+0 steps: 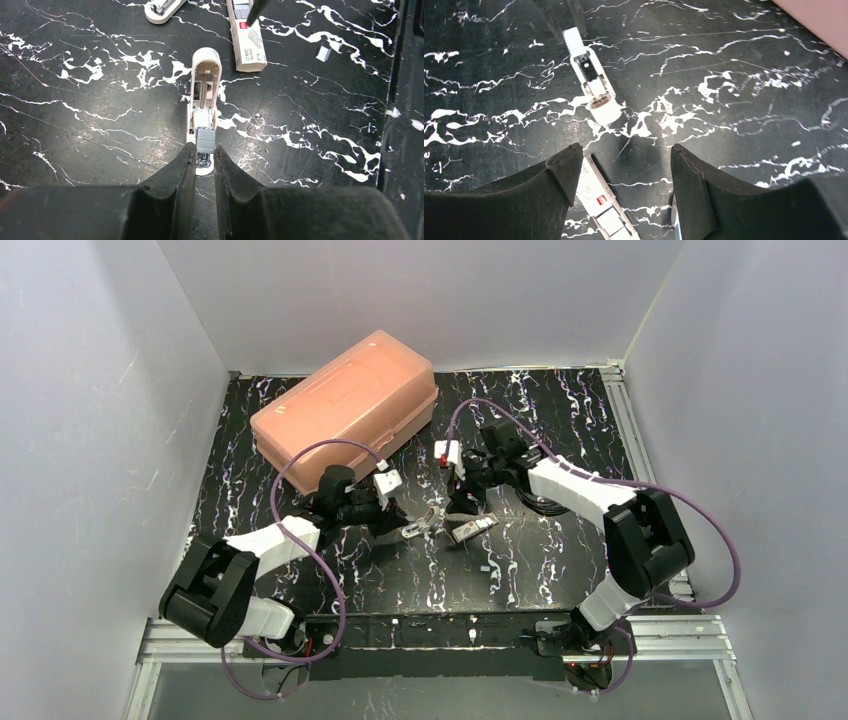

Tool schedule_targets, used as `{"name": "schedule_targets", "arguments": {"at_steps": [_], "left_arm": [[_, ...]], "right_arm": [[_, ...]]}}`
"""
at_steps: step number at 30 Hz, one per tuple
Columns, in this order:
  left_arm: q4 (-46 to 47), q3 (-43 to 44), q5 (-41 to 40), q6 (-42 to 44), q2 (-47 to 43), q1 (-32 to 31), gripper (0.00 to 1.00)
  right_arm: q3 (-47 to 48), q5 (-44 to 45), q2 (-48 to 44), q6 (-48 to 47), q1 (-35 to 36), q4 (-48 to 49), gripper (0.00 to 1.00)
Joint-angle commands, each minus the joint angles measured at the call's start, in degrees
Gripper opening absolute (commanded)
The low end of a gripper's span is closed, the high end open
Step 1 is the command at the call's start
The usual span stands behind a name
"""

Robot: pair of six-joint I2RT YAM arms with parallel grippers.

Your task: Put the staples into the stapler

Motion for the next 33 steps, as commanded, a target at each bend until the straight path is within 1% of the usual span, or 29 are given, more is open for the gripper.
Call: {"name": "schedule_targets", "arguments": {"at_steps": [1,9,13,17,22,26,29,33], "left_arm": [[-2.80,1.04,7.96,-0.13,-2.72,2.45,0.00],[-3.92,0.87,12.13,0.04,-3.82,4.98,0.00],[-4.37,0.57,13.19,0.16,-3.82,5.28,0.00],[-4.37,0.43,13.35,-0.05,-3.99,5.29,0.00],[-4.44,0.05,13.78,-0.09,-3.66,5.29,0.00],[-4.51,0.07,13.87,0.19,-3.48,5.22,0.00],[-4.46,0.21,13.86,0.75,-3.11,5.27,0.00],[-4.46,0.41,14.80,2.55,-2.48,5.29,0.00]], "right_arm": [[3.06,-1.43,2.21,-6.22,2.84,-2.13,0.74],[4.30,1.46,6.51,-10.87,6.82,-3.07,0.75],[5.78,2.76,8.61,-11.89,8.68,-3.73,0.71],[7.30,3.81,10.35,-11.74,9.69,-4.76,0.61],[7.50,4.39,10.82,-10.71,10.44,-5.13,0.44],[7.13,5.13,10.47,-9.54,10.96,-5.64,0.33],[5.74,5.90,9.00,-6.10,11.22,-4.29,0.27],[1.81,5.87,5.45,-1.89,11.43,-2.33,0.22]]}}
